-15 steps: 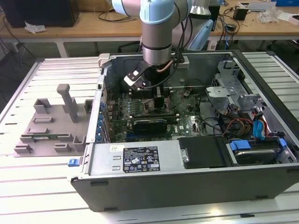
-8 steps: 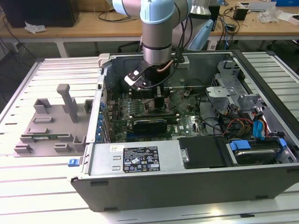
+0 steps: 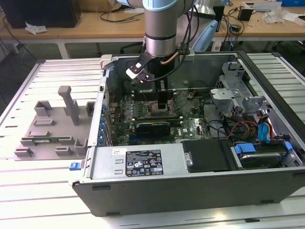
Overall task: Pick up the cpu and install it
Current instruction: 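Place the cpu into insertion slot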
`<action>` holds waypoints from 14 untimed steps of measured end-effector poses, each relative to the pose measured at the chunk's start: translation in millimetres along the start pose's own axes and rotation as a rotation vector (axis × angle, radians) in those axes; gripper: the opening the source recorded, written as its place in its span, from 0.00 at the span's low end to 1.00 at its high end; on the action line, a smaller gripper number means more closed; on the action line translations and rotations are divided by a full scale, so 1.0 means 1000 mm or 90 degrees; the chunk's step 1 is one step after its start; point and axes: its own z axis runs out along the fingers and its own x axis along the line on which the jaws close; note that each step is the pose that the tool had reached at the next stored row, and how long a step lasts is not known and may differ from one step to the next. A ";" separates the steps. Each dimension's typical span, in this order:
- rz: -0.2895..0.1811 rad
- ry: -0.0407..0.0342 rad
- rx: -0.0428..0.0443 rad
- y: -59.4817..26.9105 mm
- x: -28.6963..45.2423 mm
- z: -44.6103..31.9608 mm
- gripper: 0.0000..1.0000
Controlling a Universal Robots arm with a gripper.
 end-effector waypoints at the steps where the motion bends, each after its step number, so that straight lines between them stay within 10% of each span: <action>1: 0.000 -0.0002 0.0000 0.0000 0.0000 0.0000 0.54; 5: 0.000 -0.0011 0.0000 0.0000 0.0000 0.0000 0.11; 14: 0.000 -0.0022 0.0000 0.0000 0.0000 0.0000 0.11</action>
